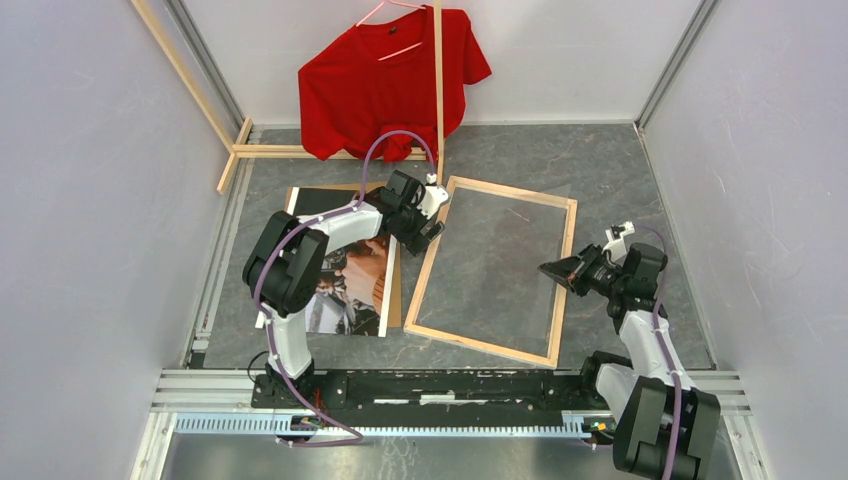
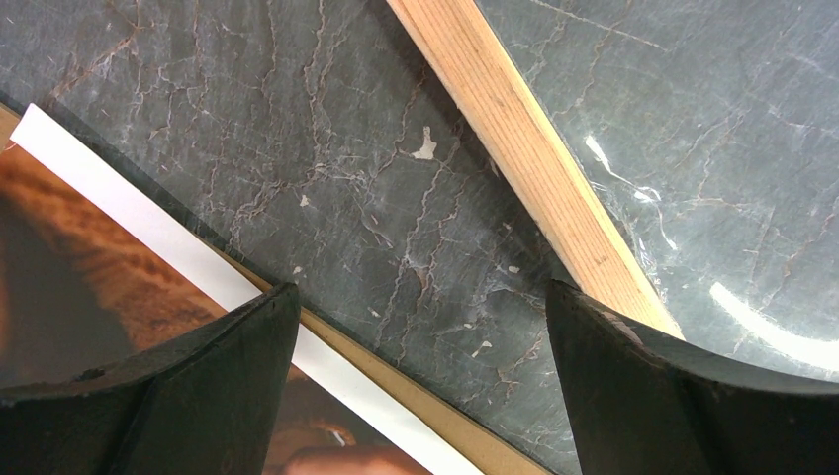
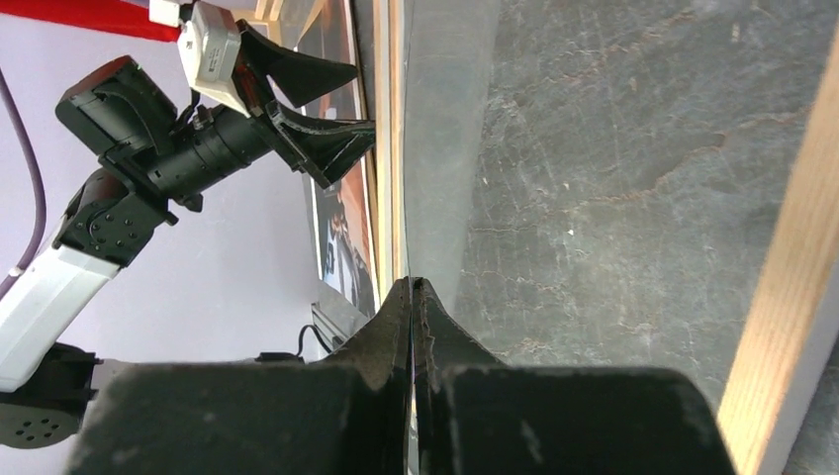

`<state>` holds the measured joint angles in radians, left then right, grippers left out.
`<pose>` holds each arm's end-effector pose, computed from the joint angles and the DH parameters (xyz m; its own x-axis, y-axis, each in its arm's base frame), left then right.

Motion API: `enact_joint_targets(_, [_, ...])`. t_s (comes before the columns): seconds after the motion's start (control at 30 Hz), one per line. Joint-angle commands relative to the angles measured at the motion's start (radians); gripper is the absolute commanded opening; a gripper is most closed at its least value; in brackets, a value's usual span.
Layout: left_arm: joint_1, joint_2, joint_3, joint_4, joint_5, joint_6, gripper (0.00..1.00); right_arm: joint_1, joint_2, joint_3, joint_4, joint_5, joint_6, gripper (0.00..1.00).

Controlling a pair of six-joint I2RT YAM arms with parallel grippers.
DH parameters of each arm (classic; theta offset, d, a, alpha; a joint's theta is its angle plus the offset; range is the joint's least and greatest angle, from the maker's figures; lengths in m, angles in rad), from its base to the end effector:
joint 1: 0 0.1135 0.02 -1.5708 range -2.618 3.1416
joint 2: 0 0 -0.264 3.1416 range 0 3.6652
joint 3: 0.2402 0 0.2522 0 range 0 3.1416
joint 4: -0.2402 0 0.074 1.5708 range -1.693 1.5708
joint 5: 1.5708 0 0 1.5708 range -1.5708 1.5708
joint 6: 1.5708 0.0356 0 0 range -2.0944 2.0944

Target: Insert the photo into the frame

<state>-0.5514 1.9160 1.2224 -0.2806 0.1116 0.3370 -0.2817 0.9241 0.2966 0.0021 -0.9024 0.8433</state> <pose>0.3365 -0.2116 0.1610 -0.4752 0.6781 -0.5607 0.7746 0.6246 0.0988 0.1733 -0.0211 0.1727 -0.7018 0.6849 -0.1960 0.1281 0.3920 0.9110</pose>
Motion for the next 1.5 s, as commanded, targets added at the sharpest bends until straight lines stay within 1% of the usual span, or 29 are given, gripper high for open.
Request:
enact_joint_targets(0.0, [-0.008, 0.038, 0.008, 0.012, 0.008, -0.012, 1.00, 0.041, -0.027, 0.072, 0.059, -0.018, 0.011, 0.00])
enact_joint_targets(0.1, [-0.009, 0.041, 0.011, 0.011, 0.005, -0.011, 1.00, 0.056, -0.047, 0.082, 0.116, -0.033, 0.054, 0.00])
enact_joint_targets(0.43, [-0.013, 0.035, 0.015, 0.004, 0.003, -0.009, 1.00, 0.091, -0.070, 0.160, 0.103, -0.020, 0.077, 0.00])
enact_joint_targets(0.57, [-0.013, 0.032, 0.017, 0.003, 0.001, -0.008, 1.00, 0.119, -0.087, 0.176, 0.179, -0.020, 0.111, 0.00])
enact_joint_targets(0.7, [-0.013, 0.032, 0.018, 0.002, 0.001, -0.006, 1.00, 0.153, -0.094, 0.220, 0.193, -0.015, 0.101, 0.00])
enact_joint_targets(1.03, [-0.013, 0.029, 0.015, 0.002, -0.003, -0.006, 1.00, 0.219, -0.100, 0.257, 0.182, -0.008, 0.028, 0.00])
enact_joint_targets(1.17, [-0.013, 0.031, 0.014, 0.002, -0.004, -0.005, 1.00, 0.222, -0.093, 0.299, 0.079, -0.020, -0.082, 0.00])
enact_joint_targets(1.47, [-0.013, 0.028, 0.012, 0.003, -0.010, -0.006, 1.00, 0.222, -0.063, 0.216, 0.044, -0.027, -0.184, 0.00])
